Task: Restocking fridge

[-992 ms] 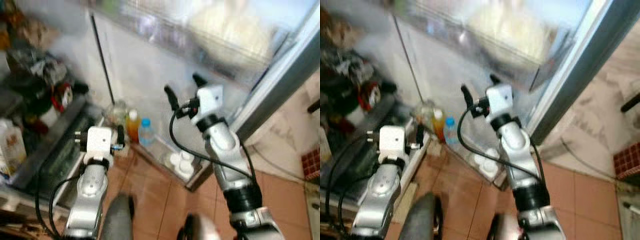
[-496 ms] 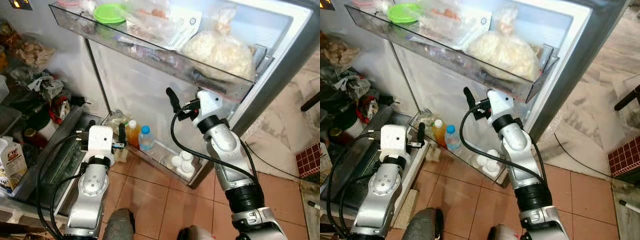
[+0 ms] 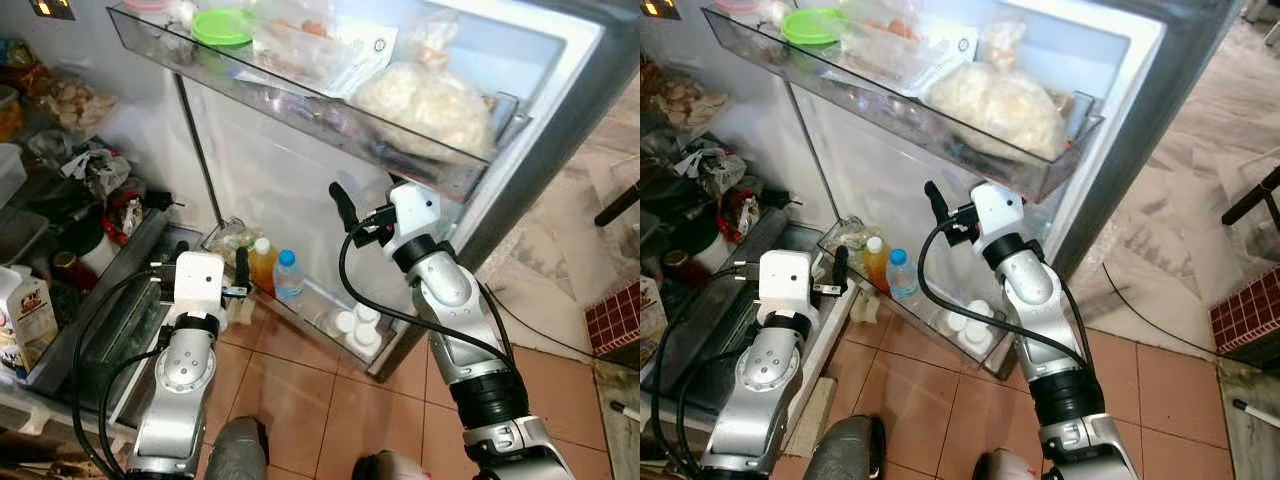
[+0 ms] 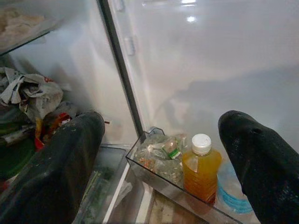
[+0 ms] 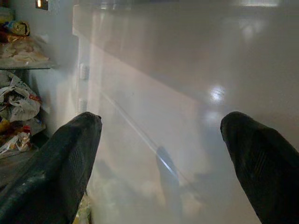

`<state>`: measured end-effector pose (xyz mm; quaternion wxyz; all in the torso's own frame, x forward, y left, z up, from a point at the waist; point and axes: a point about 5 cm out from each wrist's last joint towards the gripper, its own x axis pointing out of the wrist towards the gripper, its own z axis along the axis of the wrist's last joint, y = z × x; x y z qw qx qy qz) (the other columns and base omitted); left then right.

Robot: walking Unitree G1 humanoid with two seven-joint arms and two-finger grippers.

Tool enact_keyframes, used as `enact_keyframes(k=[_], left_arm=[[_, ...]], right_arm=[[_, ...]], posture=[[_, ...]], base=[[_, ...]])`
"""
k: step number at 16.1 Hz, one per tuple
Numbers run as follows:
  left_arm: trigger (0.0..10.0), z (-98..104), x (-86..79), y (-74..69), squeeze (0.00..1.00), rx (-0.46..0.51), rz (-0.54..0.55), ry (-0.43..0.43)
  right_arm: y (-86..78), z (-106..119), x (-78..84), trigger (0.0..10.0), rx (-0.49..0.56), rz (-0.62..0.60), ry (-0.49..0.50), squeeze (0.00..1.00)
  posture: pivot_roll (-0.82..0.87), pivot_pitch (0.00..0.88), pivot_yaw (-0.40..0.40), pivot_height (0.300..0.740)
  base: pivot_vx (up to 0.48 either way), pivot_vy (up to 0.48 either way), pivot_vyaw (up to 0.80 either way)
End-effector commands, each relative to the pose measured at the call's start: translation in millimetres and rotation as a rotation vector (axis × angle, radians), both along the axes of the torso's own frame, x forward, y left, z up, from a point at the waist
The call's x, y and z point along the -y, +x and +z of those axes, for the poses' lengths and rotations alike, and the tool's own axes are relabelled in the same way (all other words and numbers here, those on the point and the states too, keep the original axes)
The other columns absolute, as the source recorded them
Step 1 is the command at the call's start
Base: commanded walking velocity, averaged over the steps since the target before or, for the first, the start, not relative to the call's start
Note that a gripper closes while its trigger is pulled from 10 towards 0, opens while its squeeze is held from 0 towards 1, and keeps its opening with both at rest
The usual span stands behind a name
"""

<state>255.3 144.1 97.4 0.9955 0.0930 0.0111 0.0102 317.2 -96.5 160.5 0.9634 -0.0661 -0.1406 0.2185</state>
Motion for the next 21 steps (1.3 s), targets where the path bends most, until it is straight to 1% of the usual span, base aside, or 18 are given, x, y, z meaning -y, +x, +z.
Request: enact_keyframes(k=[1,7,8,10,11,12,15,16,18,19,20,21], left_arm=[[10.0,0,0.4,-0.4,0.00,-0.001,-0.001,0.003],[10.0,0,0.8,0.4,0.00,-0.005,-0.006,0.005],[10.0,0,0.7,0.8,0.00,-0.005,-0.006,0.006],[10.0,0,0.3,2.2,0.00,-0.006,-0.006,0.010],[10.0,0,0.3,2.6,0.00,-0.006,-0.006,0.010],[10.0,0,-0.9,3.5,0.00,-0.008,-0.001,0.012],[10.0,0,-1.2,5.6,0.00,-0.009,-0.005,0.016],[10.0,0,0.0,6.0,0.00,-0.021,-0.013,0.033],[10.0,1,2.7,0.8,0.00,-0.024,-0.022,0.041],[10.0,-3,2.4,-4.7,0.00,-0.036,-0.019,0.042],[10.0,-11,1.4,-9.8,0.00,-0.074,-0.017,0.046],[10.0,-11,-0.9,-8.3,0.00,-0.069,-0.005,0.017]], right_arm=[[-0.8,8,0.0,10.0,0.041,0.008,0.010,0.00],[-3.5,0,-4.3,10.0,0.013,0.042,0.007,0.00],[-3.5,-1,-4.0,10.0,0.009,0.041,0.003,0.00],[-5.9,-16,0.0,10.0,-0.028,0.038,-0.015,0.00],[-7.3,-22,1.5,10.0,-0.038,0.029,-0.044,0.00],[-8.1,-32,4.9,10.0,-0.070,0.001,-0.046,0.00],[-8.1,-46,6.8,10.0,-0.128,-0.047,-0.041,0.00],[-8.2,-48,6.0,10.0,-0.130,-0.054,-0.041,0.00],[-12.0,-47,8.8,10.0,-0.105,-0.064,-0.026,0.00],[-13.7,-49,11.4,10.0,-0.122,-0.089,-0.016,0.00],[-17.6,-54,12.9,10.0,-0.141,-0.092,-0.014,0.00],[-20.5,-55,11.1,10.0,-0.141,-0.072,-0.017,0.00]], posture=[[0.16,0.021,-0.028,0.740],[0.16,0.020,-0.022,0.740],[0.16,0.021,-0.021,0.740],[0.16,0.018,-0.021,0.740],[0.16,0.017,-0.020,0.740],[0.16,0.014,-0.017,0.740],[0.16,0.027,-0.006,0.740],[0.15,0.033,-0.006,0.740],[0.17,0.046,0.004,0.740],[0.15,0.051,-0.008,0.740],[0.15,0.042,-0.012,0.740],[0.14,0.036,-0.013,0.740]], base=[[-0.251,0.000,0.00],[-0.289,0.000,0.00],[0.000,0.000,0.00],[0.000,0.000,0.00],[0.000,0.000,0.00],[0.000,0.000,0.00],[0.000,0.000,0.00],[0.000,0.000,0.00],[0.000,0.000,0.00],[0.000,0.000,0.00],[0.000,0.000,0.00],[0.000,0.000,0.00]])
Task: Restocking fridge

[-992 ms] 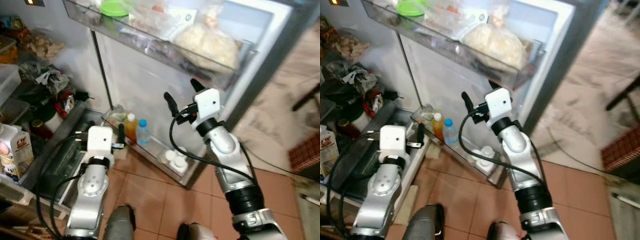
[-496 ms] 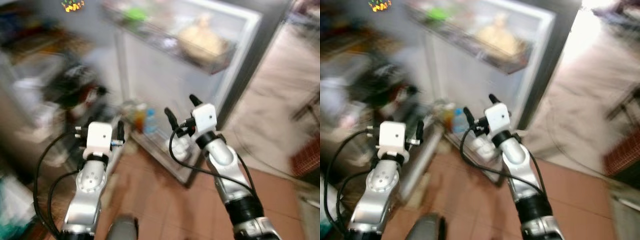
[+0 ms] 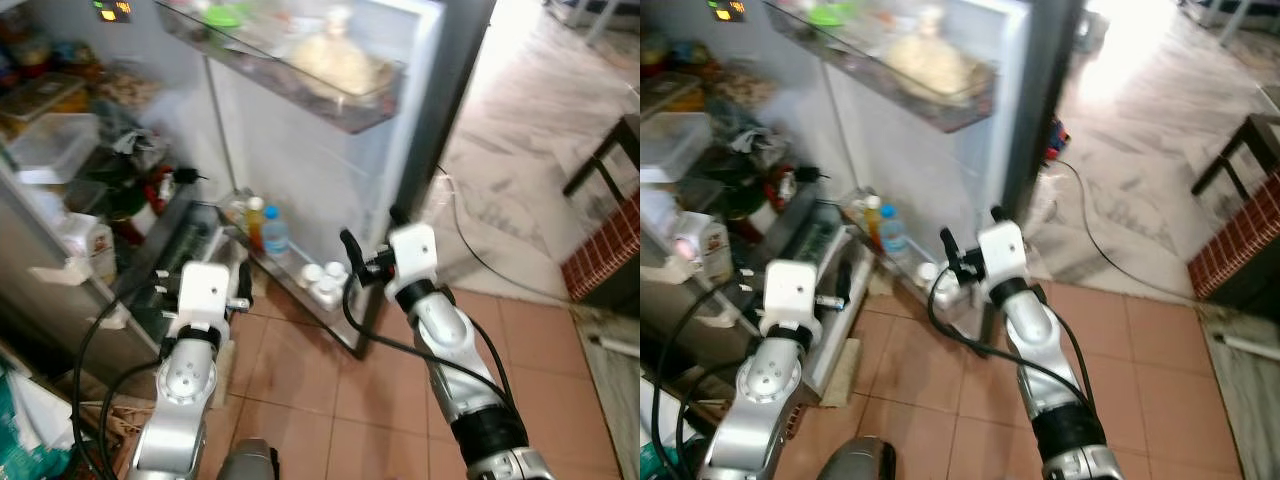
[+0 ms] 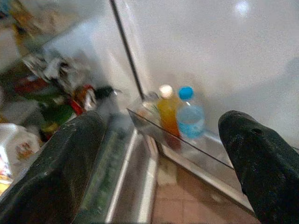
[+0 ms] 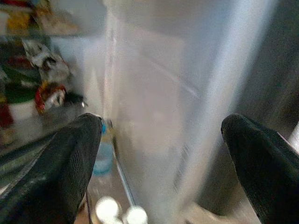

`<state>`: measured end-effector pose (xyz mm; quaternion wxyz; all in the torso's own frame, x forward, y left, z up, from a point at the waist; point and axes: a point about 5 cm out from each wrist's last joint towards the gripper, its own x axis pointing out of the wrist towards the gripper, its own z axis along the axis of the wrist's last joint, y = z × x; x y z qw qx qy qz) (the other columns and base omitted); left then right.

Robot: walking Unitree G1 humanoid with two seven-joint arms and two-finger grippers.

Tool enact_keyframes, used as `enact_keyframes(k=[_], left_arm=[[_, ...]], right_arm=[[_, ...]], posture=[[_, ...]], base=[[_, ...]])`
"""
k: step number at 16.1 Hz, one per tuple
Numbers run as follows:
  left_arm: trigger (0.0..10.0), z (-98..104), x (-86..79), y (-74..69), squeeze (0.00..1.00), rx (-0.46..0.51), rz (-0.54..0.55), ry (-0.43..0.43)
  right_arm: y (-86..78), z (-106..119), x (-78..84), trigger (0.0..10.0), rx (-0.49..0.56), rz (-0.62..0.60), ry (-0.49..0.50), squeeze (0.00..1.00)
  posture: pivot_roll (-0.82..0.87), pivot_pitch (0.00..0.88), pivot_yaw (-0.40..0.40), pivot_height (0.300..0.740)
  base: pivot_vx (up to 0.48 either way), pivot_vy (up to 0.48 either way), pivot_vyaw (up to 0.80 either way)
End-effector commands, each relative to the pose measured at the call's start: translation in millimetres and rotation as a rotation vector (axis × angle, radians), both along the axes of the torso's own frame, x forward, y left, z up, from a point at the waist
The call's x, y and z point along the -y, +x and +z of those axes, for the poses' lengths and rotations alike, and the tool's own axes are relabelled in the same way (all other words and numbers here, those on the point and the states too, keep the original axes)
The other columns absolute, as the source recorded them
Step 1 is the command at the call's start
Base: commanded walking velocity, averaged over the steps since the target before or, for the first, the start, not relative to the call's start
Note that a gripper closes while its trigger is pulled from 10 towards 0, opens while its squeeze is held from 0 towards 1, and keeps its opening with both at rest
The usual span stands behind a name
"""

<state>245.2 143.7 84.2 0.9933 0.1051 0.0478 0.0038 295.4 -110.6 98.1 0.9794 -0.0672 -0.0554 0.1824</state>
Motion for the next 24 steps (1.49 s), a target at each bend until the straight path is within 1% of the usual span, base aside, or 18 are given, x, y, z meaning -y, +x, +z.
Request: enact_keyframes(k=[1,2,3,6,10,12,14,16,19,22,23,24], left_arm=[[10.0,5,-2.2,4.3,0.00,0.021,0.010,0.009],[10.0,5,-3.3,6.2,0.00,0.026,0.021,0.010],[10.0,3,-2.8,6.4,0.00,0.011,0.023,0.011],[10.0,1,-0.8,3.1,0.00,-0.002,0.014,0.012],[10.0,0,0.0,1.8,0.00,-0.007,0.014,0.011],[10.0,1,0.6,0.7,0.00,-0.001,0.009,0.008],[10.0,1,0.6,-0.4,0.00,-0.006,0.013,0.004],[10.0,2,1.3,0.1,0.00,0.006,0.008,-0.001],[10.0,3,-1.3,1.1,0.00,0.004,0.028,0.005],[10.0,5,-9.5,1.9,0.00,0.016,0.088,0.041],[10.0,5,-12.8,0.3,0.00,0.014,0.110,0.044],[10.0,5,-17.9,-2.3,0.00,0.013,0.147,0.054]], right_arm=[[0.6,6,-3.3,10.0,0.011,0.023,0.011,0.00],[0.6,4,-4.1,10.0,0.009,0.035,-0.006,0.00],[1.2,4,-3.2,10.0,0.005,0.035,0.006,0.00],[4.5,7,-2.8,10.0,0.015,0.037,-0.006,0.00],[8.2,8,-3.6,10.0,0.006,0.045,0.026,0.00],[8.1,10,-4.9,10.0,0.014,0.057,0.024,0.00],[8.3,11,-4.3,10.0,0.044,0.079,-0.030,0.00],[9.5,11,-2.9,10.0,0.040,0.077,-0.018,0.00],[10.8,12,-2.7,10.0,0.048,0.078,-0.020,0.00],[22.8,22,0.9,10.0,0.082,0.051,-0.006,0.00],[28.4,27,3.4,10.0,0.096,0.029,-0.003,0.00],[35.5,31,7.9,10.0,0.108,-0.018,-0.025,0.00]], posture=[[0.14,0.031,-0.016,0.740],[0.15,0.029,-0.017,0.740],[0.15,0.018,-0.023,0.740],[0.15,0.006,-0.027,0.740],[0.16,0.010,-0.028,0.740],[0.16,0.014,-0.028,0.740],[0.16,0.015,-0.029,0.740],[0.16,0.015,-0.028,0.740],[0.16,0.010,-0.025,0.740],[0.17,0.008,-0.021,0.740],[0.17,0.006,-0.022,0.740],[0.17,0.005,-0.022,0.740]], base=[[0.000,0.000,0.00],[0.000,0.000,0.00],[0.000,-0.289,0.00],[0.000,-0.330,0.00],[0.000,-0.410,0.00],[0.000,0.000,0.00],[0.000,0.000,0.61],[0.000,0.000,0.79],[0.000,0.000,0.79],[0.000,0.000,0.00],[0.000,0.000,0.00],[0.000,0.000,0.00]])
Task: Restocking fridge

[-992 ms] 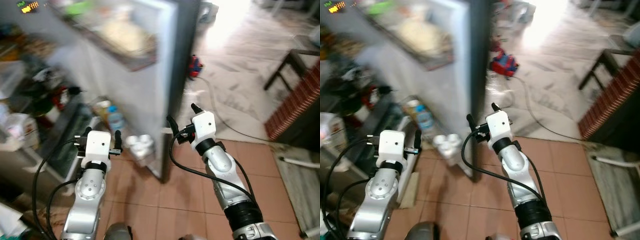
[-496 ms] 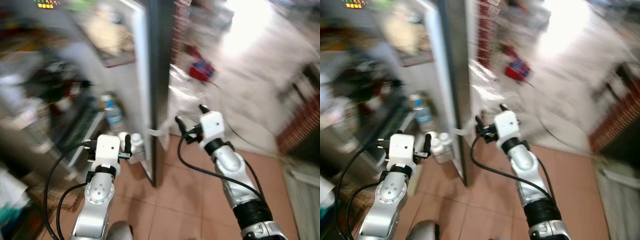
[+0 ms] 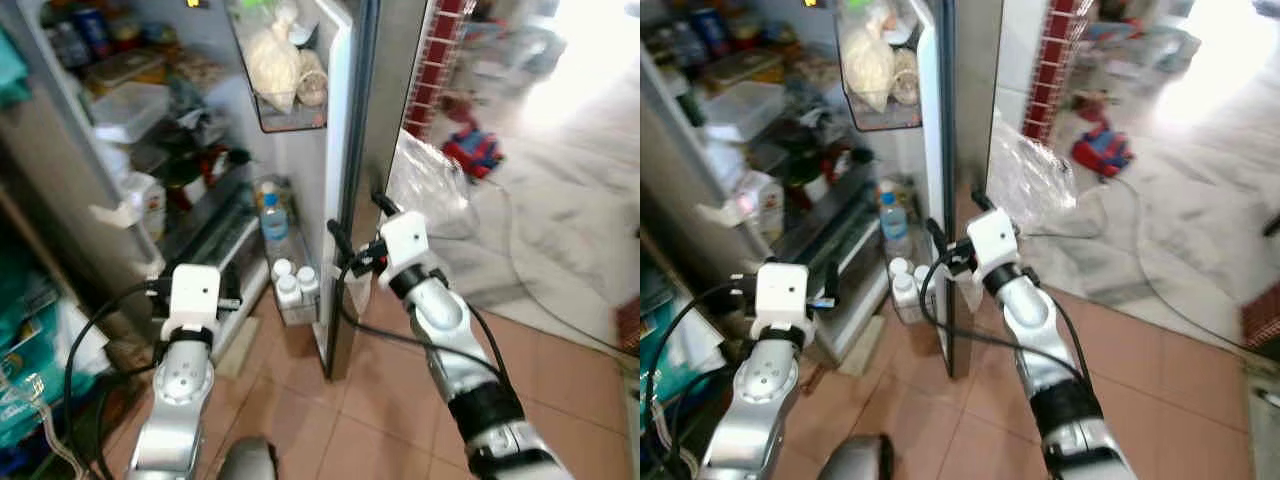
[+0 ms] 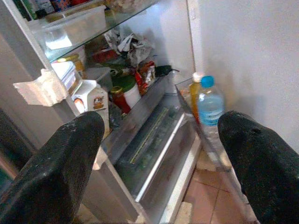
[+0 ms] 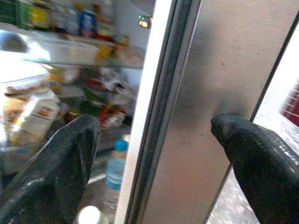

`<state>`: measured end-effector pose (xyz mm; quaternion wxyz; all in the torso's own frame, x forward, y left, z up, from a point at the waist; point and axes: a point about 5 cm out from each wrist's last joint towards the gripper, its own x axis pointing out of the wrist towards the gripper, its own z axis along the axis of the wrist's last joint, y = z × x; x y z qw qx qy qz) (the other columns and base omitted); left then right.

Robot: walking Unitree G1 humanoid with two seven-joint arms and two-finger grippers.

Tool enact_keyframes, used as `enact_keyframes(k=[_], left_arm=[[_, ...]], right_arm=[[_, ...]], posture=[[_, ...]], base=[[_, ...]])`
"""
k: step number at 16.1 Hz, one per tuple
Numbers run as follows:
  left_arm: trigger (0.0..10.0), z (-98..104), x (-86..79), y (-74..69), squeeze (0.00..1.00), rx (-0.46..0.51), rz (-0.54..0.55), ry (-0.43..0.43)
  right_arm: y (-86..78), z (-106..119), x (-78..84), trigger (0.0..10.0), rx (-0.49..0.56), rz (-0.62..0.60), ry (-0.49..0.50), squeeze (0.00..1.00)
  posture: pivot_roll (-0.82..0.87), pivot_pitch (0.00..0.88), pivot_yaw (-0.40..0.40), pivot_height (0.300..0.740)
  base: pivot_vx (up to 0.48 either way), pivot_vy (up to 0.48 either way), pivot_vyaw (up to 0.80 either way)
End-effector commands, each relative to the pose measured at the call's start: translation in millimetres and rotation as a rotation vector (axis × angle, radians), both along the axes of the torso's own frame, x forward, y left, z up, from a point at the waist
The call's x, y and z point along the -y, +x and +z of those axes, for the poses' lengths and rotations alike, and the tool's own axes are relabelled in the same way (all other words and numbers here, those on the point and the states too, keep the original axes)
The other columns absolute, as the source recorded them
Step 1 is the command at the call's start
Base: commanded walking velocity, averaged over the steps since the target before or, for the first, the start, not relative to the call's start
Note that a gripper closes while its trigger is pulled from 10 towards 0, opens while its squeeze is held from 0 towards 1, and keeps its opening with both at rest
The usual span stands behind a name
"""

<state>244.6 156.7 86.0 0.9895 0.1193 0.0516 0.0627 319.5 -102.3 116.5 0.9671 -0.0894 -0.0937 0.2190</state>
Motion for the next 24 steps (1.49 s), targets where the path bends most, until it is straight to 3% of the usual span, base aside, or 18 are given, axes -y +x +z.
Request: enact_keyframes(k=[1,3,5,8,12,19,24], left_arm=[[10.0,3,-6.6,-2.3,0.00,0.008,0.044,0.023],[10.0,1,-21.7,-8.7,0.00,-0.002,0.144,0.036],[10.0,-2,-28.9,-11.9,0.00,-0.023,0.173,0.022],[10.0,-1,-26.0,-11.7,0.00,-0.019,0.168,0.011],[10.0,3,-21.6,-13.5,0.00,0.005,0.127,-0.016],[10.0,4,-19.8,-14.7,0.00,0.011,0.100,-0.015],[10.0,3,-20.4,-15.1,0.00,0.005,0.103,-0.015]], right_arm=[[13.7,14,17.8,10.0,0.036,-0.114,0.005,0.00],[29.9,26,28.0,10.0,0.075,-0.222,-0.006,0.00],[36.3,32,28.4,10.0,0.084,-0.215,0.018,0.00],[35.7,29,28.4,10.0,0.084,-0.213,0.005,0.00],[35.7,29,50.1,10.0,0.134,-0.341,-0.037,0.00],[28.0,11,62.6,10.0,0.077,-0.456,-0.030,0.00],[-6.2,-26,46.2,10.0,-0.035,-0.357,-0.024,0.00]], posture=[[0.18,0.004,-0.023,0.740],[0.19,0.001,-0.026,0.740],[0.20,0.000,-0.029,0.740],[0.20,0.000,-0.034,0.740],[0.19,0.000,-0.026,0.740],[0.19,0.000,-0.026,0.740],[0.19,0.002,-0.029,0.740]], base=[[0.000,0.000,0.00],[0.000,0.000,0.00],[0.000,0.000,0.00],[0.000,0.000,0.00],[0.000,0.000,0.00],[0.000,-0.126,0.52],[0.000,-0.480,0.00]])
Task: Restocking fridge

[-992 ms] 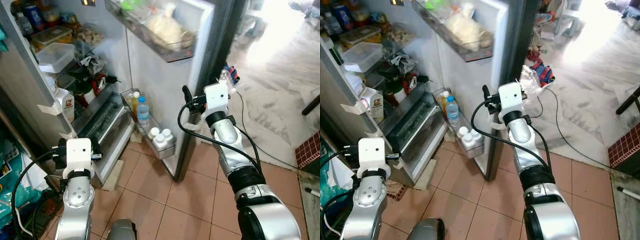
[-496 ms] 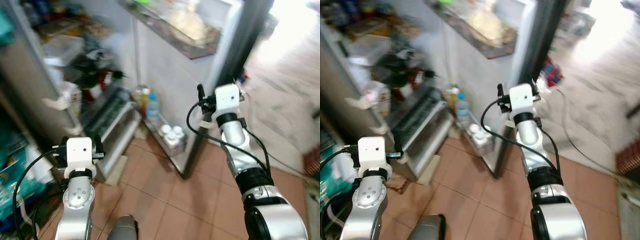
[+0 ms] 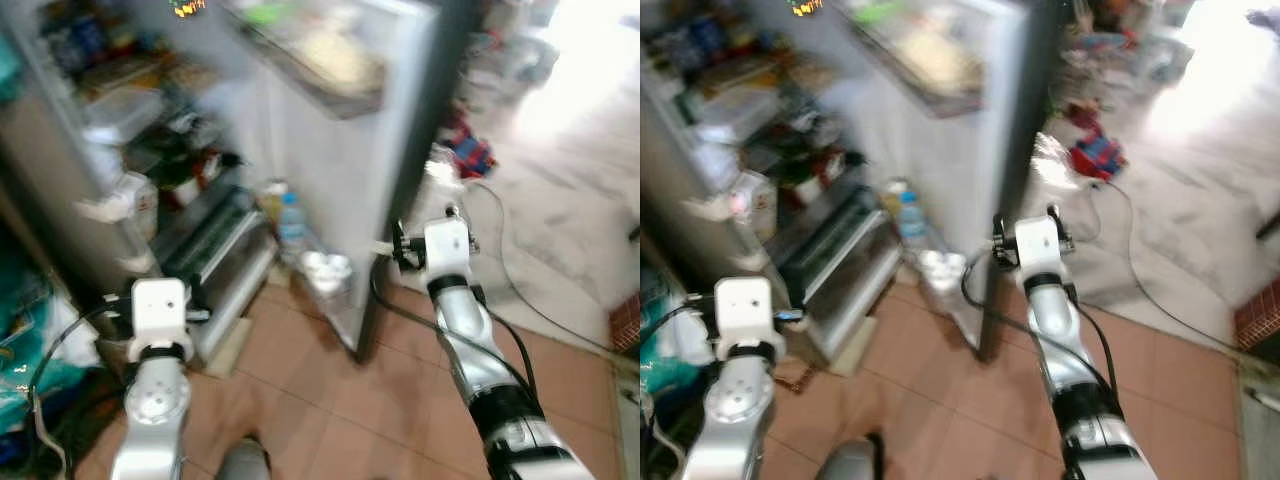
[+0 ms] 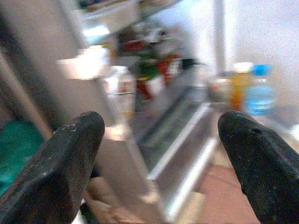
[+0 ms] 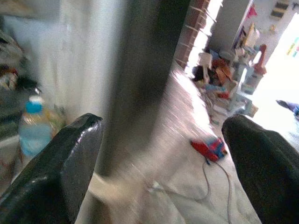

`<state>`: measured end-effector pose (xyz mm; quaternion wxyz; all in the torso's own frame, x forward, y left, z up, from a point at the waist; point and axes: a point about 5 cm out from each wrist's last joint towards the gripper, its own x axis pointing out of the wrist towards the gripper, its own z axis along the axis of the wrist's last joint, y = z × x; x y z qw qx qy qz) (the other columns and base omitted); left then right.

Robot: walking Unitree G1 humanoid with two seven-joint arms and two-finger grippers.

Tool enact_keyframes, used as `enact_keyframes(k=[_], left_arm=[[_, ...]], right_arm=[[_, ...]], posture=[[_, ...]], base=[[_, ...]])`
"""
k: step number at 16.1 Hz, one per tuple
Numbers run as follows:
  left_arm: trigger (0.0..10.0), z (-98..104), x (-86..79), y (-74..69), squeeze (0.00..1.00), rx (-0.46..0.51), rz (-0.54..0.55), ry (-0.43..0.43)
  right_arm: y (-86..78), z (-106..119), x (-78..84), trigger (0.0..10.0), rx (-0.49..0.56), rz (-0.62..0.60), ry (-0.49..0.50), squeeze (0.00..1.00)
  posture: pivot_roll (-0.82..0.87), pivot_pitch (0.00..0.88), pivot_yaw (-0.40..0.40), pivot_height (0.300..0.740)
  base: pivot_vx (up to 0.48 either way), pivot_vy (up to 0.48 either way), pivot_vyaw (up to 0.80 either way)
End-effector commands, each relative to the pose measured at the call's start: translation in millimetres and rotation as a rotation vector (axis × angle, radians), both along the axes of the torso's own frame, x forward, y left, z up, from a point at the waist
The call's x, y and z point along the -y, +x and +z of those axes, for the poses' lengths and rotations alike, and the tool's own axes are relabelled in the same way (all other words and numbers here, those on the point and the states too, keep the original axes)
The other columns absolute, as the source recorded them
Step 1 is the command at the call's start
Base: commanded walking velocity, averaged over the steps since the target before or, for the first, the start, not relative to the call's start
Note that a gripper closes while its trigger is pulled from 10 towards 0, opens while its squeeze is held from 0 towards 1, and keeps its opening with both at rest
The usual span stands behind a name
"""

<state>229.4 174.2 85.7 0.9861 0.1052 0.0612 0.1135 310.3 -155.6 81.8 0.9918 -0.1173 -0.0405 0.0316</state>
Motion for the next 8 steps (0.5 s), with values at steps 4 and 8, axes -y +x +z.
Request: enact_keyframes(k=[4,8], left_arm=[[10.0,4,-4.2,0.0,0.00,0.024,0.017,0.004],[10.0,5,-19.1,-7.8,0.00,0.018,0.130,-0.005]], right_arm=[[-15.8,-7,-18.2,10.0,-0.073,0.143,0.054,0.00],[-3.6,5,-3.8,10.0,-0.035,0.080,0.065,0.00]], posture=[[0.19,0.001,-0.030,0.740],[0.18,0.003,-0.026,0.740]], base=[[0.000,-0.198,0.00],[0.000,0.000,0.00]])
